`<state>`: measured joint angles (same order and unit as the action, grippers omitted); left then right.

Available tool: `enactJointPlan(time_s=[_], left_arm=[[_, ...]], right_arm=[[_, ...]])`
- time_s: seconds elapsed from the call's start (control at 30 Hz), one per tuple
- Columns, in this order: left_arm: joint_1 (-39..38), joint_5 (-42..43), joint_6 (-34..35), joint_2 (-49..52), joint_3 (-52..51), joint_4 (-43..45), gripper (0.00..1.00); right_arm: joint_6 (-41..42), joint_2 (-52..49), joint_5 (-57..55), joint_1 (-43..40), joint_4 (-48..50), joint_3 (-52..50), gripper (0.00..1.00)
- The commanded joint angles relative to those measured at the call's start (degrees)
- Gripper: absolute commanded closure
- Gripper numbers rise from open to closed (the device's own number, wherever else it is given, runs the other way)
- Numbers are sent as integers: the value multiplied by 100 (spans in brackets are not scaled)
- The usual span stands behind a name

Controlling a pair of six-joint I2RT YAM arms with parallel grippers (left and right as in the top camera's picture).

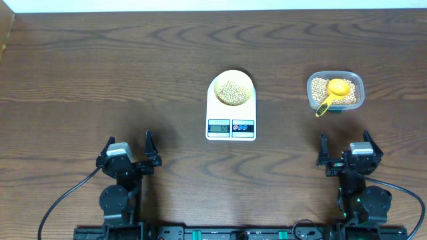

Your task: Scoop item into bowl and weigh 50g on scale

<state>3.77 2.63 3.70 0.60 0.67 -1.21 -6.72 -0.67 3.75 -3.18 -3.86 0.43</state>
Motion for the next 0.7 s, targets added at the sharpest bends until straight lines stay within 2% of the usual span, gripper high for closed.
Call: enactJointPlan(time_s=[0.0,0.5,0.67], left_arm=[[28,-203,46,-50,-46,-291,2],[31,-208,44,-37,-44,-291,2],[22,-203,-271,-2,-44,-293,2]], right_arm=[[-63,35,-55,28,-26,-11,1],[-63,35,-55,28,-26,-11,1],[-63,35,-55,28,-26,-11,1]])
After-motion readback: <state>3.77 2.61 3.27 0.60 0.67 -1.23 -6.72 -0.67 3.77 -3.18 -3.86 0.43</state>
